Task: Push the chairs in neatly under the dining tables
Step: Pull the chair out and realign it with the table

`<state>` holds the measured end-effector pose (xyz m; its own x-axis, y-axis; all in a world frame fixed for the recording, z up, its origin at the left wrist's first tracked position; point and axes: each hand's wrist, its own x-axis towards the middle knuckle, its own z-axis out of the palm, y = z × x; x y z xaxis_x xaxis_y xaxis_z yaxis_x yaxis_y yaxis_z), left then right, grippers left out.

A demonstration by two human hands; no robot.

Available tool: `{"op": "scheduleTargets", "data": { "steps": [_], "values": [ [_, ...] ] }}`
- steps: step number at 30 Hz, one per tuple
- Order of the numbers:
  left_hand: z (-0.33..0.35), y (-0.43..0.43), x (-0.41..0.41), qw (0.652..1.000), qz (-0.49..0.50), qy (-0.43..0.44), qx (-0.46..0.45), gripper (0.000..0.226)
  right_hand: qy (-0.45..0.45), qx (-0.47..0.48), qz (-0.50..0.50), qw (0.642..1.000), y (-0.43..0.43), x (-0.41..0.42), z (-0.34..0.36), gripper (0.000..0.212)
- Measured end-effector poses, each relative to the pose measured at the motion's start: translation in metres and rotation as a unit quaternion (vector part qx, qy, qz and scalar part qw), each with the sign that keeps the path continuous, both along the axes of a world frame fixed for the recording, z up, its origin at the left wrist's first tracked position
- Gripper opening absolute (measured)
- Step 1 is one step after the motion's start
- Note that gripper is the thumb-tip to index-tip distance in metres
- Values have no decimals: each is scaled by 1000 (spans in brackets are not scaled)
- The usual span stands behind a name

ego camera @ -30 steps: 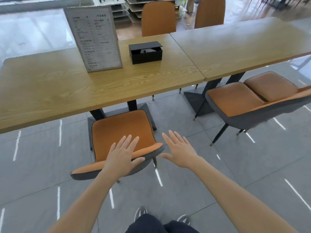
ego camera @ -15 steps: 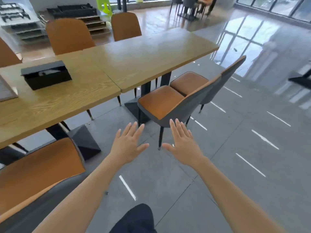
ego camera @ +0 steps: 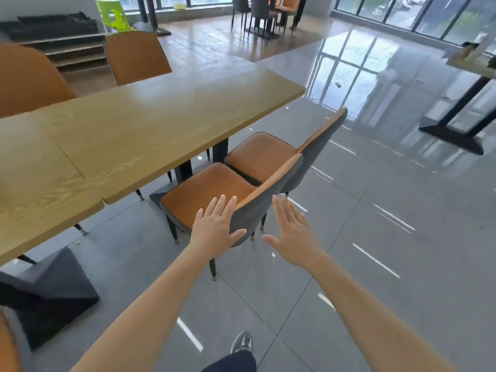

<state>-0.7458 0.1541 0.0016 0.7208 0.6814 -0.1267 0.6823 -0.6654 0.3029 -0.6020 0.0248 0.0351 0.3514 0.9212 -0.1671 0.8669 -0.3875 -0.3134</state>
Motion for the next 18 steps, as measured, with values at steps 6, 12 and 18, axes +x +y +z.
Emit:
{"op": "scheduleTargets", "data": {
  "steps": [6, 12, 18],
  "values": [
    [-14, 28, 95, 1000, 19, 1, -19, 84, -24, -31, 15, 999, 51, 93, -5, 86],
    [-34, 41, 151, 996, 50, 51, -47, 80, -50, -90, 63, 993, 91, 170, -27, 89],
    [-47, 51, 173, 985, 133, 99, -47, 38, -61, -95, 179, 977, 144, 227, -47, 82]
  ]
}}
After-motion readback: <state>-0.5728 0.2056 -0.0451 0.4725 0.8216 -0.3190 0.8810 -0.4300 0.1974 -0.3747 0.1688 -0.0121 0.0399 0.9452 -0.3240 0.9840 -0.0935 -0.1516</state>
